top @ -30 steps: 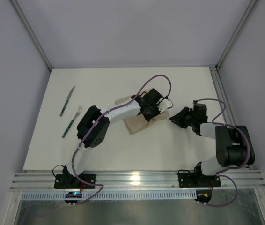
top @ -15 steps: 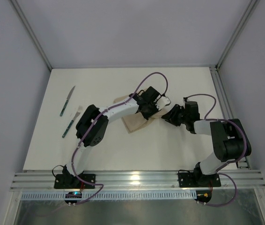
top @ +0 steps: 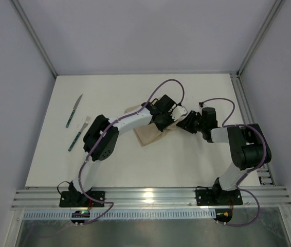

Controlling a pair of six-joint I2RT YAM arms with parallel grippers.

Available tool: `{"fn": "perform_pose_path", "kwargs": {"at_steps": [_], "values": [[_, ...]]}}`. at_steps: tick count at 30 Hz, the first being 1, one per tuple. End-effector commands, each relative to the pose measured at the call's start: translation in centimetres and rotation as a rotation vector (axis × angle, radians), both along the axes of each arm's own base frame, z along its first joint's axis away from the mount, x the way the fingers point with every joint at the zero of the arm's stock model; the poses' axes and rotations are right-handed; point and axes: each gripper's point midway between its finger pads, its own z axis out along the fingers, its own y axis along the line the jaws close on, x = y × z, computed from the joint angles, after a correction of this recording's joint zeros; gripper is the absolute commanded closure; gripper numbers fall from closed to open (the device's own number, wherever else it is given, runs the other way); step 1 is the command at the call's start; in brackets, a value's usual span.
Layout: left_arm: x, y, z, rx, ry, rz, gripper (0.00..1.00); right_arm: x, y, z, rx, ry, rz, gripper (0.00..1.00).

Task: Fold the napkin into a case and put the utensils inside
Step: Rotate the lower triangle-folded napkin at the center of the board.

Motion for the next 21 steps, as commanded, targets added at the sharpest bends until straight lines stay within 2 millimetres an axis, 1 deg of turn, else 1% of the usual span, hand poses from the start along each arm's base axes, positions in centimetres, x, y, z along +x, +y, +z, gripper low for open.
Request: {"fn": "perform_pose_path", "kwargs": {"at_steps": [1, 3, 4, 6, 7, 9, 10, 11, 12, 14, 17, 20, 21], "values": [[0.2, -0.4, 3.9, -0.067, -0.047, -0.023, 0.93, 1.6, 0.9, 2.3, 0.016, -0.120, 0.057, 0.68], [0.3, -0.4, 3.8, -0.062, -0.049, -0.024, 0.93, 1.6, 1.2, 2.5, 0.032, -0.119, 0.065, 0.77], [0.2, -0.3, 3.7, -0.058, -0.047, -0.023, 0.93, 1.5, 1.2, 2.6, 0.041, -0.116, 0.066, 0.84], [0.3, 0.0, 3.5, -0.045, -0.048, -0.022, 0.93, 1.4, 1.3, 3.1, 0.045, -0.116, 0.067, 0.91], [0.2, 0.2, 3.1, -0.034, -0.051, -0.028, 0.93, 1.4, 1.2, 3.3, 0.040, -0.111, 0.064, 0.96], [0.2, 0.5, 2.7, -0.021, -0.051, -0.037, 0.92, 1.2, 1.0, 3.7, 0.022, -0.104, 0.066, 0.96], [0.1, 0.7, 2.4, -0.009, -0.051, -0.050, 0.91, 1.2, 0.9, 4.8, 0.014, -0.128, 0.059, 0.96], [-0.2, 0.8, 2.1, -0.003, -0.041, -0.059, 0.91, 1.4, 0.7, 5.4, -0.002, -0.142, 0.060, 0.96], [-0.4, 0.9, 1.8, 0.007, -0.033, -0.070, 0.90, 0.9, 0.3, 5.8, -0.018, -0.125, 0.053, 0.96], [-0.6, 1.2, 1.3, 0.021, -0.024, -0.082, 0.89, 0.3, -0.4, 5.7, -0.069, -0.086, 0.042, 0.96], [-0.9, 1.3, 1.0, 0.021, -0.020, -0.094, 0.89, -0.3, -0.9, 6.3, -0.100, -0.064, 0.034, 0.96], [-1.1, 1.4, 0.9, 0.021, -0.017, -0.099, 0.89, -0.9, -0.8, 6.1, -0.101, -0.030, 0.045, 0.96], [-1.1, 1.3, 1.1, 0.018, -0.020, -0.103, 0.89, -1.4, -0.8, 5.7, -0.098, -0.004, 0.049, 0.95]]}}
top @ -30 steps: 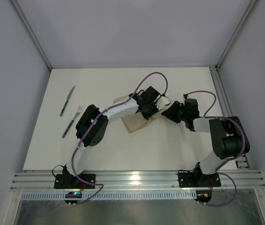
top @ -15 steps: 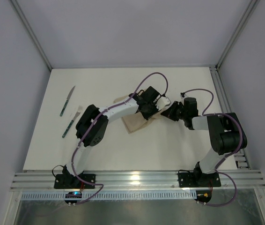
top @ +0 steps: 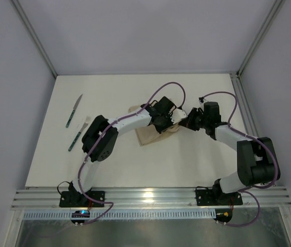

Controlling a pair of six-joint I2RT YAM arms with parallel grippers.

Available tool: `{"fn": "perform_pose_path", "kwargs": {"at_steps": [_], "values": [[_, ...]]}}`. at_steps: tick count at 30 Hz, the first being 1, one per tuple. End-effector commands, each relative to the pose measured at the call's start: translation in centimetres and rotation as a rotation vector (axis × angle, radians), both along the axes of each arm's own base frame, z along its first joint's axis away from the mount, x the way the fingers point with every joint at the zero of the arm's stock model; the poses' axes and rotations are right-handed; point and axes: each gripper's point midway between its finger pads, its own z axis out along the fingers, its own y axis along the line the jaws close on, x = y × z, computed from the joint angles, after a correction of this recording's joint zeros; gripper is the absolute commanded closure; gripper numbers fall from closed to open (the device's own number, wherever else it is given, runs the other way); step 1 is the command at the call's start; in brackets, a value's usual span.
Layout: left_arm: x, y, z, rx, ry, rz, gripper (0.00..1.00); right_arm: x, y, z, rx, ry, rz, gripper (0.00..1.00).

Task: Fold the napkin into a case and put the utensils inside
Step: Rotate the lower triangle-folded napkin at the center of the board.

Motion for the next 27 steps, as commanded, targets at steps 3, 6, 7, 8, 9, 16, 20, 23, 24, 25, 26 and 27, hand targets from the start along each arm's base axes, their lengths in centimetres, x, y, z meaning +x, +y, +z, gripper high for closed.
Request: {"fn": "perform_pose_path", "kwargs": {"at_steps": [3, 6, 7, 8, 9, 16, 20, 23, 24, 25, 26, 27], "values": [[-0.7, 0.8, 1.5, -0.003, 0.004, -0.036, 0.85, -0.5, -1.6, -0.4, -0.075, 0.060, -0.045, 0.83], [-1.7, 0.6, 1.1, -0.010, 0.044, -0.065, 0.79, -1.1, -3.0, -1.2, -0.122, 0.084, -0.101, 0.69], [-2.0, 0.7, 0.9, -0.008, 0.057, -0.073, 0.74, -1.2, -3.6, -1.3, -0.126, 0.086, -0.124, 0.63], [-2.5, 0.6, 0.8, -0.015, 0.077, -0.088, 0.71, -1.6, -4.6, -1.8, -0.130, 0.098, -0.155, 0.63], [-2.7, 0.7, 0.6, -0.013, 0.087, -0.094, 0.66, -1.7, -5.3, -1.1, -0.129, 0.075, -0.179, 0.62], [-4.9, 0.6, 0.2, -0.014, 0.137, -0.160, 0.52, -2.9, -8.1, 0.9, -0.218, 0.019, -0.236, 0.59], [-5.0, 0.0, 1.3, -0.040, 0.129, -0.172, 0.52, -2.5, -7.6, 3.3, -0.227, -0.051, -0.207, 0.59], [-5.0, -0.2, 2.4, -0.061, 0.123, -0.176, 0.52, -1.7, -4.8, 4.1, -0.217, -0.090, -0.102, 0.59], [-5.0, -0.3, 2.8, -0.066, 0.122, -0.176, 0.52, -1.5, -4.0, 4.1, -0.218, -0.096, -0.067, 0.59], [-5.0, -0.3, 3.2, -0.070, 0.119, -0.177, 0.52, -1.1, -2.4, 4.9, -0.208, -0.121, -0.024, 0.59], [-5.2, -0.1, 3.2, -0.063, 0.126, -0.176, 0.52, -0.9, -1.5, 4.1, -0.196, -0.104, 0.011, 0.60], [-5.3, 0.0, 3.3, -0.061, 0.129, -0.178, 0.51, -0.7, -0.8, 4.2, -0.175, -0.106, 0.024, 0.66]]}}
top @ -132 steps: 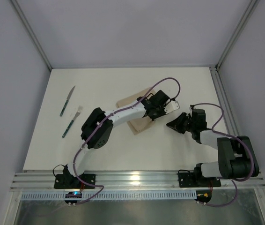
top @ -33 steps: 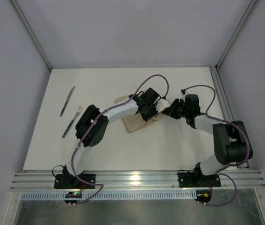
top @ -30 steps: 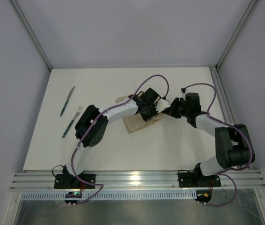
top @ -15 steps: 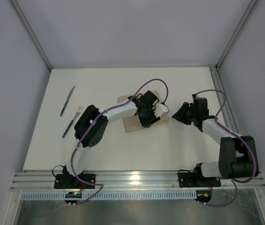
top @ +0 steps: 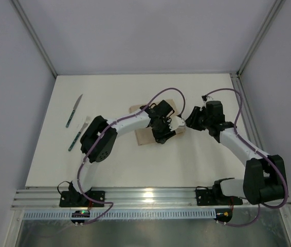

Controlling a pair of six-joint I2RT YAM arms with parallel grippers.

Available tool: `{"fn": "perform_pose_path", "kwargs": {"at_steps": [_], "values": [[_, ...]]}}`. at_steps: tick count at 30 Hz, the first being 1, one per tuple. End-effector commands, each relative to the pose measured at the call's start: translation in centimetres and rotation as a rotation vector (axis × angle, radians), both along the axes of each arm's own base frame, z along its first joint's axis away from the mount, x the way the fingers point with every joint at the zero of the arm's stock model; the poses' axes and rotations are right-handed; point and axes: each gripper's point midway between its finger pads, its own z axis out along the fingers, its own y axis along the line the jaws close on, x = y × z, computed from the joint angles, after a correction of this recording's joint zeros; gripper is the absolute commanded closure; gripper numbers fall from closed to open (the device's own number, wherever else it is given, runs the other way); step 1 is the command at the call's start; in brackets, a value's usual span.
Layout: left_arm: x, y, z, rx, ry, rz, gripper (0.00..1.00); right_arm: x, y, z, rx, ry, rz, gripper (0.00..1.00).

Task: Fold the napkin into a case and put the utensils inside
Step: Rotate the lower triangle-folded napkin at the center of the board.

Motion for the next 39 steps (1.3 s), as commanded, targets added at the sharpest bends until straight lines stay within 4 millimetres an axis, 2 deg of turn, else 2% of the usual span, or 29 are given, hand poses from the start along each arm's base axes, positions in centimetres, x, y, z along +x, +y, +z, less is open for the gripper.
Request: {"fn": "perform_pose_path", "kwargs": {"at_steps": [1, 5, 6, 9, 10, 13, 15, 17, 21, 25, 29, 30, 33, 34, 35, 37, 38, 39], "values": [[-0.6, -0.9, 4.6, -0.083, -0.019, -0.030, 0.51, 1.7, 3.5, 1.8, 0.044, -0.071, 0.118, 0.69], [-1.3, 0.0, 6.4, -0.114, 0.004, -0.019, 0.50, 2.9, 4.7, 0.8, 0.101, -0.075, 0.124, 0.81], [-0.9, 0.5, 6.6, -0.118, 0.005, 0.006, 0.50, 2.9, 4.6, -0.6, 0.095, -0.036, 0.118, 0.83], [-0.2, 2.0, 6.9, -0.112, 0.008, 0.064, 0.51, 2.5, 4.7, -3.1, 0.095, 0.033, 0.119, 0.88], [0.5, 3.3, 6.3, -0.093, 0.014, 0.108, 0.51, 2.1, 4.5, -4.9, 0.085, 0.078, 0.111, 0.89], [3.0, 6.1, 4.7, -0.014, -0.044, 0.214, 0.52, 1.2, 4.1, -7.4, 0.077, 0.141, 0.097, 0.92], [3.4, 8.3, 2.5, 0.066, -0.078, 0.241, 0.54, 0.9, 3.9, -8.0, 0.084, 0.149, 0.082, 0.92], [2.4, 9.5, 0.5, 0.107, -0.073, 0.209, 0.54, 0.4, 3.8, -8.8, 0.079, 0.166, 0.077, 0.93], [0.7, 11.0, -1.7, 0.159, -0.038, 0.181, 0.57, -0.2, 3.3, -9.3, 0.059, 0.176, 0.071, 0.93], [-0.8, 11.3, -2.1, 0.149, 0.012, 0.161, 0.61, -0.4, 2.8, -9.0, 0.044, 0.177, 0.063, 0.94], [-2.1, 10.4, 0.3, 0.072, 0.056, 0.144, 0.61, 0.4, 1.9, -7.8, -0.003, 0.152, 0.059, 0.93], [-3.0, 10.5, 0.5, 0.072, 0.095, 0.133, 0.61, 0.7, 1.9, -7.2, -0.013, 0.133, 0.064, 0.93], [-4.6, 9.9, 2.0, 0.018, 0.154, 0.100, 0.61, 1.3, 1.7, -5.0, -0.046, 0.108, 0.089, 0.84], [-5.0, 10.0, 2.5, 0.013, 0.166, 0.093, 0.61, 1.7, 1.5, -3.2, -0.054, 0.072, 0.083, 0.77], [-5.4, 9.7, 3.2, -0.010, 0.174, 0.081, 0.60, 1.8, 1.3, -2.4, -0.063, 0.055, 0.077, 0.73], [-5.5, 9.6, 5.7, -0.060, 0.137, 0.070, 0.58, 1.6, 0.7, -0.6, -0.077, 0.022, 0.048, 0.62], [-5.3, 9.5, 6.7, -0.081, 0.119, 0.070, 0.55, 1.5, 0.5, -0.2, -0.072, 0.024, 0.028, 0.51], [-5.1, 9.5, 7.7, -0.102, 0.101, 0.074, 0.53, 1.2, 0.4, -0.2, -0.072, 0.031, 0.014, 0.48]]}}
